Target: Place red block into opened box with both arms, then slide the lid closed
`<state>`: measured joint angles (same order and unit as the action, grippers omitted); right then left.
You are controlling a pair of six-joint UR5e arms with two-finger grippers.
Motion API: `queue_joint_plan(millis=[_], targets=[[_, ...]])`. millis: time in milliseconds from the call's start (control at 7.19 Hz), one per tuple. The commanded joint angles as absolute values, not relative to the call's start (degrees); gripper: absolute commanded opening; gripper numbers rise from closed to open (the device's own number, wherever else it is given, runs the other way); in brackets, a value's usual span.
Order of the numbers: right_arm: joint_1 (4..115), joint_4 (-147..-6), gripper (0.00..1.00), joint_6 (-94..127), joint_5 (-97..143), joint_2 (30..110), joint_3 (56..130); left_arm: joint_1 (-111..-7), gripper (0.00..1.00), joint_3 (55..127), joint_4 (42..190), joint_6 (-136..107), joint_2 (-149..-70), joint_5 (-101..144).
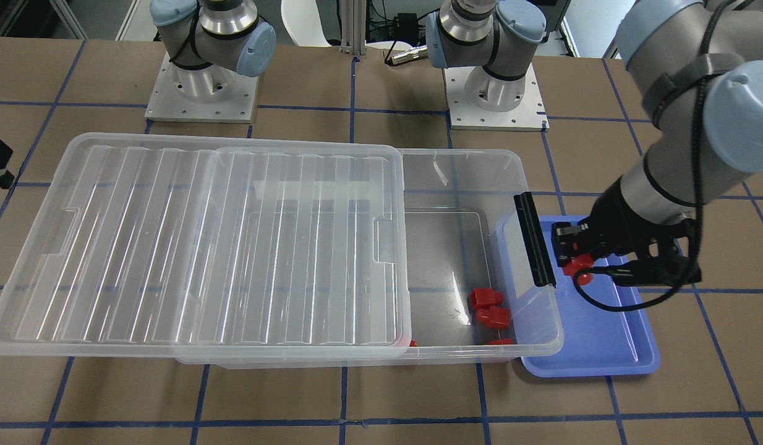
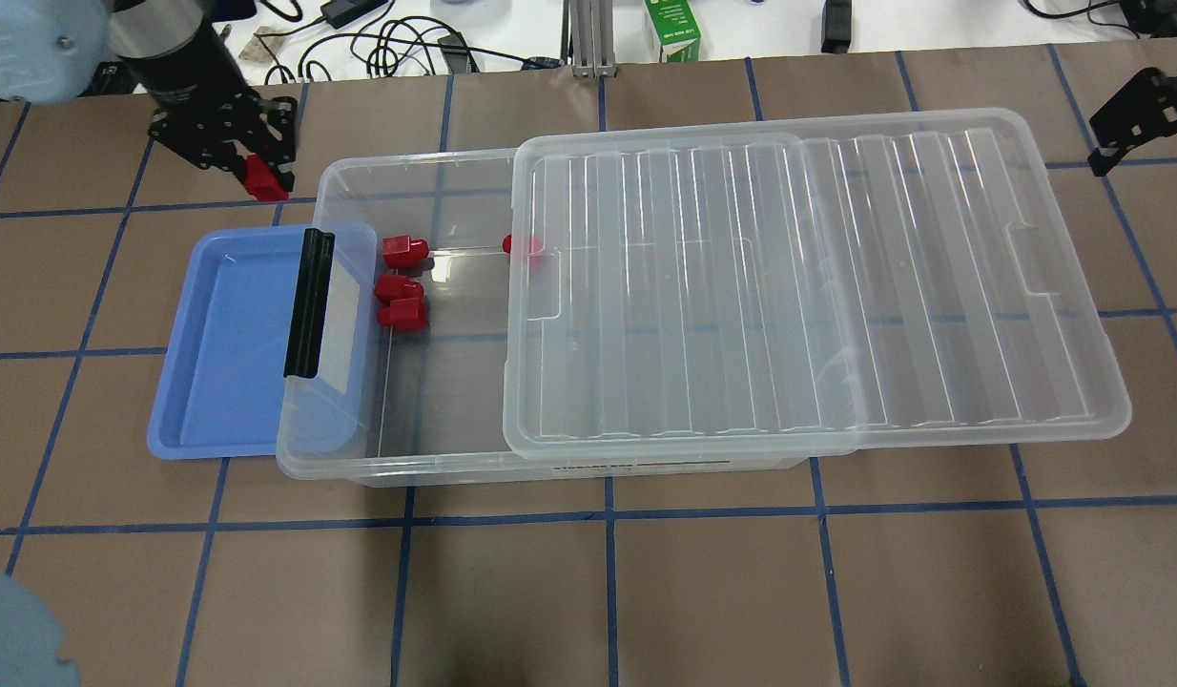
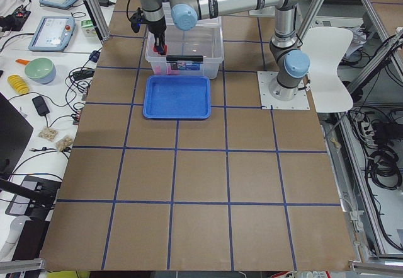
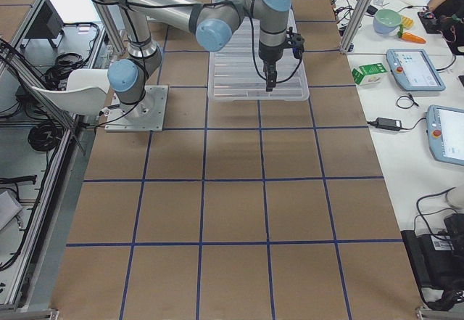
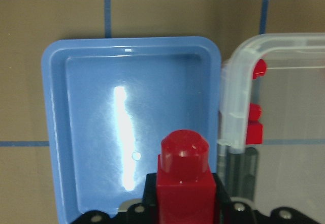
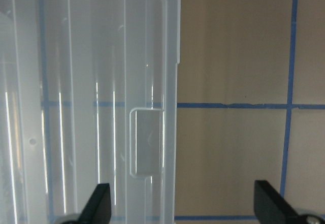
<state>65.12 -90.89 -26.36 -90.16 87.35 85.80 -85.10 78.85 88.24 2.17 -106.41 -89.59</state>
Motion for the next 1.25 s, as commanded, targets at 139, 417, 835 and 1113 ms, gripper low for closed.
queue_joint_plan(millis=[139,417,835,1113], targets=[[68.4,-87.2,1.00,-23.4,-89.9,91.0,86.1,-92.7,0.00,84.8,87.8,-5.7,-106.4,-89.3],[75.9,-88.1,1.00,-14.7,-89.8,90.7,85.7,-93.0,0.00,89.5,83.4,-6.7,-107.3,-88.4],[86.7,-90.3,1.00,-1.2,-90.0,89.0,85.8,-92.9,0.00,98.3,71.0,-6.2,-109.1,-86.6],[89.0,-92.1,1.00,1.7,-90.4,88.2,85.7,-92.8,0.00,99.1,68.3,-6.2,-111.8,-86.6]])
